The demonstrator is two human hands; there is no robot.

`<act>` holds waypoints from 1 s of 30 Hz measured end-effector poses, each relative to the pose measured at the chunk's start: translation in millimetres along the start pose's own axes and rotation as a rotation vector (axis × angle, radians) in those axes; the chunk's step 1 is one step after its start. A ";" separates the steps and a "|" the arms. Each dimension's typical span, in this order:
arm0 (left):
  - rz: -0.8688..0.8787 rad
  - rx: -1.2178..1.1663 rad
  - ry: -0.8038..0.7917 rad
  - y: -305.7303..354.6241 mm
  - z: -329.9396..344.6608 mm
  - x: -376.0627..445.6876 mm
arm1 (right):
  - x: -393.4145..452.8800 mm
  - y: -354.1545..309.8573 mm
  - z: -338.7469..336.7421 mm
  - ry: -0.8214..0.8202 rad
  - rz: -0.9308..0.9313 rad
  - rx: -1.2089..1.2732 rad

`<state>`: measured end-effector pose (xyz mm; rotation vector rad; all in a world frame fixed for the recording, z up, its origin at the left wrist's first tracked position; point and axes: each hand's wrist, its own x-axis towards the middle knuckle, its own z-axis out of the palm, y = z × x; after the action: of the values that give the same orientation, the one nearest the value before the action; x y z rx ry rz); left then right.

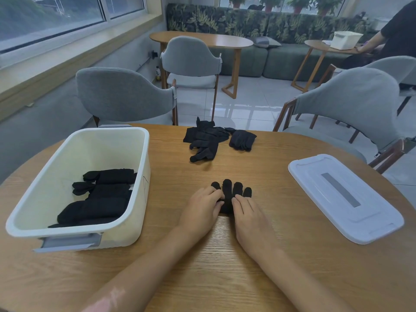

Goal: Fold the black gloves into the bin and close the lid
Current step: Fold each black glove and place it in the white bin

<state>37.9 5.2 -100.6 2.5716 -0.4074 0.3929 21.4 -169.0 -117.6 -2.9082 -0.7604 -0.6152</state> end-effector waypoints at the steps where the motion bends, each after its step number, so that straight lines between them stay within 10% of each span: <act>1: 0.000 0.002 -0.002 -0.4 -0.7 -0.8 | 0.3 0.2 0.2 -0.001 0.003 -0.006; 18: 0.298 0.192 -0.018 -6.2 -3.8 -43.6 | -31.1 -16.9 -13.1 -0.006 0.135 0.307; 30: 0.102 0.136 -0.140 1.1 -17.5 -14.2 | 13.2 5.9 -28.0 -0.227 0.198 0.376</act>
<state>21.1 16.4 -90.5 2.7283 -0.5818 0.2853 24.7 -172.9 -86.5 -2.6776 -0.5279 -0.1077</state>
